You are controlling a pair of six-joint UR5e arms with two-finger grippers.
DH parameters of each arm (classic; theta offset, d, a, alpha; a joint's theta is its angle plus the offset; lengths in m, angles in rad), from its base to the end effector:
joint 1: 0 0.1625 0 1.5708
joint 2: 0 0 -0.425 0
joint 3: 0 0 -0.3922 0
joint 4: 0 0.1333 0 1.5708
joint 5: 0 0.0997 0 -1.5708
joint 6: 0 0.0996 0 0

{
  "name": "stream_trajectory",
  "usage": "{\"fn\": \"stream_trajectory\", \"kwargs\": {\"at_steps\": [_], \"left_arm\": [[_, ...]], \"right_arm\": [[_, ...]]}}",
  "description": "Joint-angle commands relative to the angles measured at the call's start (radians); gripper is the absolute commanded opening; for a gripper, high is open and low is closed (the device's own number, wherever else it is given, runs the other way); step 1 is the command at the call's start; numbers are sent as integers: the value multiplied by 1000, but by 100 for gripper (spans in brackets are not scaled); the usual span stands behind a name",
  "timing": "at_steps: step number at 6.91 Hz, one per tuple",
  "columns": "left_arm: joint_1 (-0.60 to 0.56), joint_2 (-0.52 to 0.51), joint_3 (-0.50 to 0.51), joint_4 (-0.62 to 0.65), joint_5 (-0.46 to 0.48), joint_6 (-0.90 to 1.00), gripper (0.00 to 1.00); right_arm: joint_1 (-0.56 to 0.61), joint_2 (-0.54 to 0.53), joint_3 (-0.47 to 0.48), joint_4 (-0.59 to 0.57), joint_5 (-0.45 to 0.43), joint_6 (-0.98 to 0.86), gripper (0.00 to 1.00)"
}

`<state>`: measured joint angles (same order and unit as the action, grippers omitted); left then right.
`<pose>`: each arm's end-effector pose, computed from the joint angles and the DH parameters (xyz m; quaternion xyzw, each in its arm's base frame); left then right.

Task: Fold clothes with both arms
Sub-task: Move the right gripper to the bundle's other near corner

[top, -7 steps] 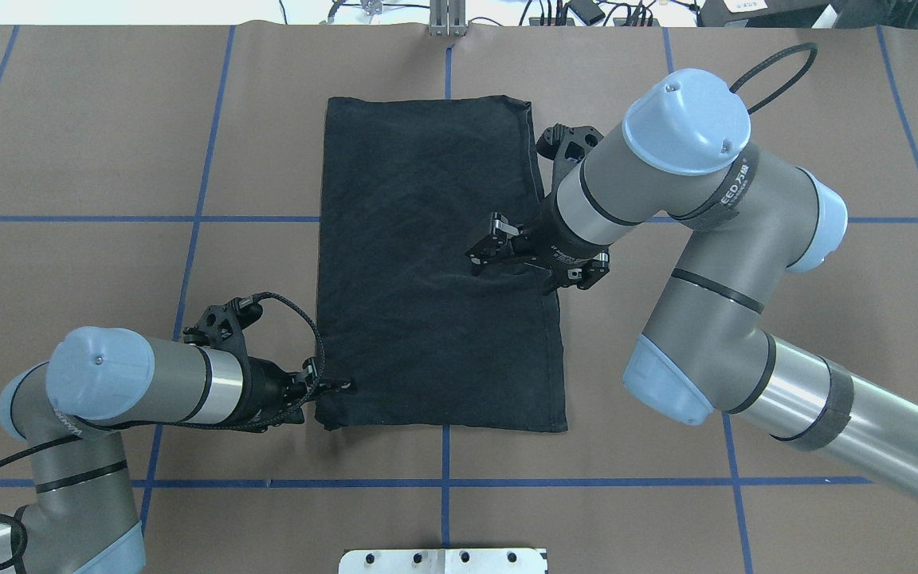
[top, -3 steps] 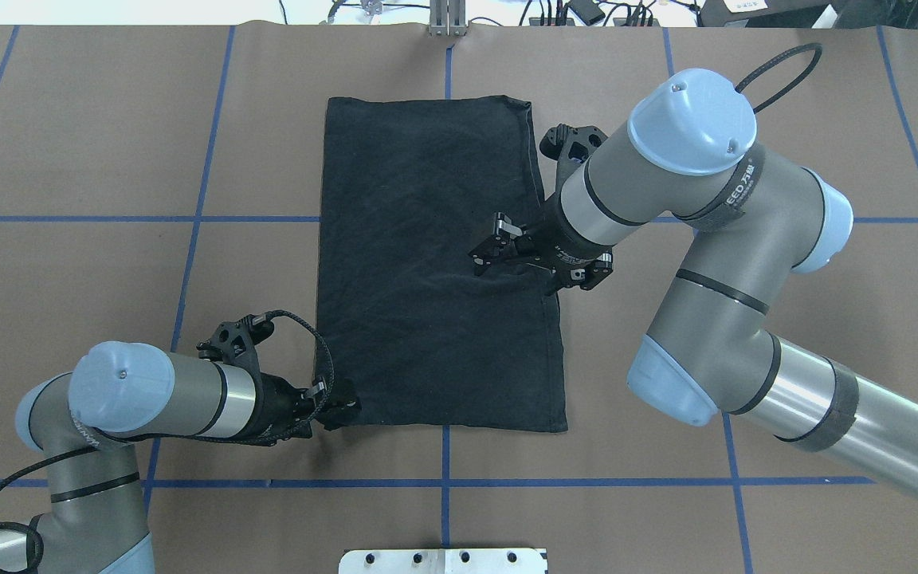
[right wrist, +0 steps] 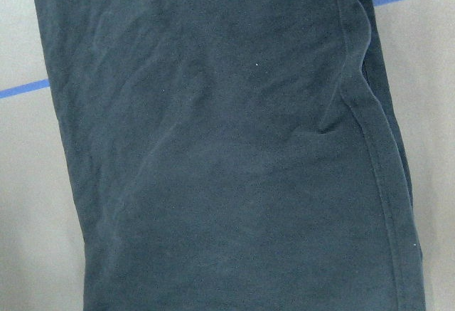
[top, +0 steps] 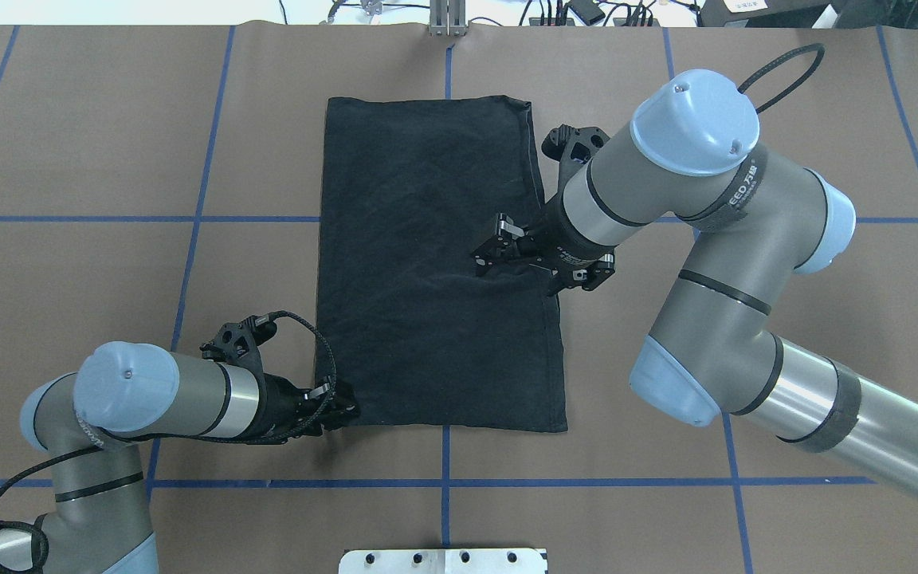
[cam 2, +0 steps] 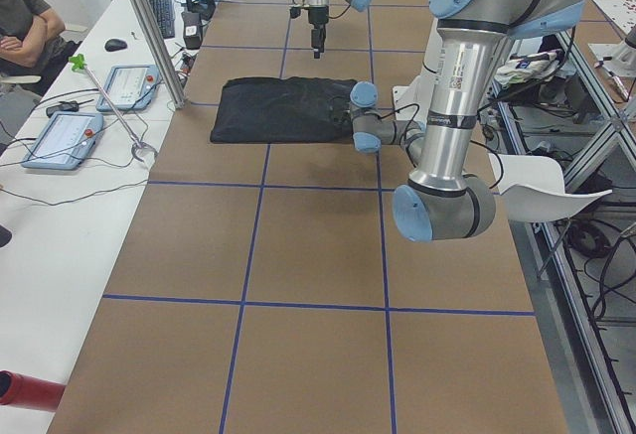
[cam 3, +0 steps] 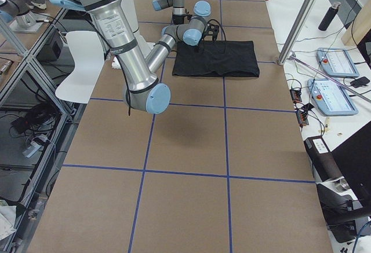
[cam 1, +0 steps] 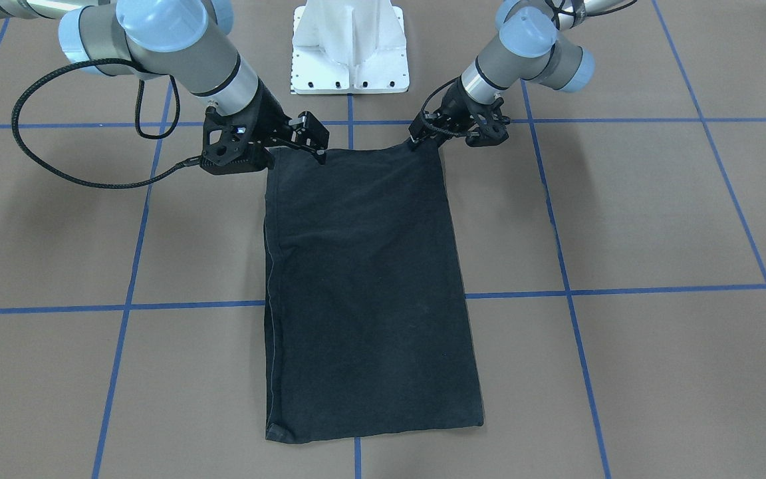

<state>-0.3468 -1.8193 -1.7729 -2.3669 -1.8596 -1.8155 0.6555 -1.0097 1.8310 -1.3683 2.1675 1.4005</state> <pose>0.5096 -0.2958 0.3395 -0.0872 0.5829 -0.1538 0.7931 -0.4408 -0.4365 0.1929 -0.0469 -0.5317 0.0604 0.8435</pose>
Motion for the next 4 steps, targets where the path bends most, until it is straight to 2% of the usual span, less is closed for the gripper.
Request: {"fn": "stream_trajectory", "kwargs": {"at_steps": [1, 2, 4], "left_arm": [[0, -11, 0, 0, -1, -15, 6], [0, -9, -6, 0, -6, -15, 0], [-8, 21, -46, 1, -35, -15, 0]], "right_arm": [[1, -1, 1, 0, 0, 0, 99], [1, -6, 1, 0, 2, 0, 99], [-4, -24, 4, 2, -8, 0, 99]]}}
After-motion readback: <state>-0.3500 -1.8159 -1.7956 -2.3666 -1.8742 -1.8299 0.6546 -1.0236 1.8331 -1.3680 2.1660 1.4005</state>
